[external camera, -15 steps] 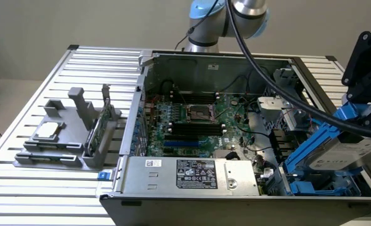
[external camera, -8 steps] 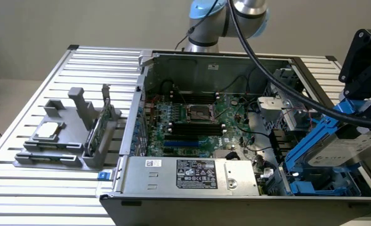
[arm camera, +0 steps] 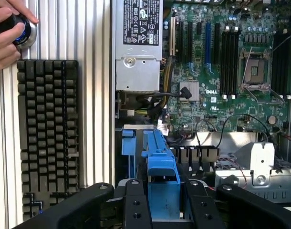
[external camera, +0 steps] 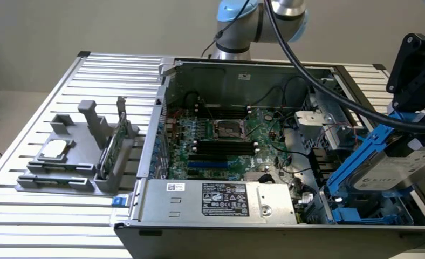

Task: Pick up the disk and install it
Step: 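Pick up the disk, then insert the disk into the insertion slot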

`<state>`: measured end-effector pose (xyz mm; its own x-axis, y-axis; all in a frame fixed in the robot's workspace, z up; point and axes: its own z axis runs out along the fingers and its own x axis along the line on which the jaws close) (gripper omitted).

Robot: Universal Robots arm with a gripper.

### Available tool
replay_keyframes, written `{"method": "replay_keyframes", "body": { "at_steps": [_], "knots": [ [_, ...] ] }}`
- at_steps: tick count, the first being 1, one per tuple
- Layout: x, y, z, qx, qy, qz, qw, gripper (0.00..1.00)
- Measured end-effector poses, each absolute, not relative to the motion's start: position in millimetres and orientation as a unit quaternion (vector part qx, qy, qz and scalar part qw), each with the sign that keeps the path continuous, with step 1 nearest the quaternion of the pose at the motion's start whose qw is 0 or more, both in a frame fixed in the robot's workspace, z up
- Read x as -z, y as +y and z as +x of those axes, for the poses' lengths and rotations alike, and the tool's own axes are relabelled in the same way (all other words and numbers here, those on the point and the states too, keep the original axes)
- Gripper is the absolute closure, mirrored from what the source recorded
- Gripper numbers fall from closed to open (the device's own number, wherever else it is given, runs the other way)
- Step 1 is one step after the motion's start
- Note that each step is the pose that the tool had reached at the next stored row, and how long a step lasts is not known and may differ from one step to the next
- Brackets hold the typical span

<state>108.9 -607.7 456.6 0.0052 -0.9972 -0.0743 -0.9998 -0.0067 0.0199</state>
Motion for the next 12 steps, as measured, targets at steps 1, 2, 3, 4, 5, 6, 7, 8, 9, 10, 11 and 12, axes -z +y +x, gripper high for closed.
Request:
{"method": "replay_keyframes", "body": {
  "at_steps": [1, 2, 3, 4, 5, 6, 7, 8, 9, 10, 11, 12],
  "knots": [
    [-456.6, -607.7, 108.9, -0.033, 0.704, -0.709, 0.019, 0.67],
    [-456.7, -607.7, 108.9, -0.033, 0.705, -0.709, 0.019, 0.67],
    [-456.7, -607.7, 108.9, -0.033, 0.705, -0.709, 0.019, 0.67],
    [-456.7, -607.7, 108.9, -0.033, 0.705, -0.709, 0.018, 0.67],
    [-456.4, -607.7, 108.9, -0.033, 0.704, -0.709, 0.019, 0.67],
    [-456.2, -607.7, 108.9, -0.033, 0.705, -0.709, 0.019, 0.67],
    [-456.0, -607.7, 108.9, -0.033, 0.705, -0.709, 0.019, 0.67],
    [-455.8, -607.7, 108.9, -0.033, 0.704, -0.709, 0.019, 0.67],
    [-455.4, -607.7, 108.9, -0.033, 0.704, -0.709, 0.019, 0.67],
    [-455.0, -607.7, 108.9, -0.033, 0.704, -0.709, 0.019, 0.67],
    [-454.5, -607.7, 108.9, -0.033, 0.704, -0.709, 0.019, 0.67],
    [-454.1, -607.7, 108.9, -0.032, 0.705, -0.709, 0.018, 0.67]
  ]
}}
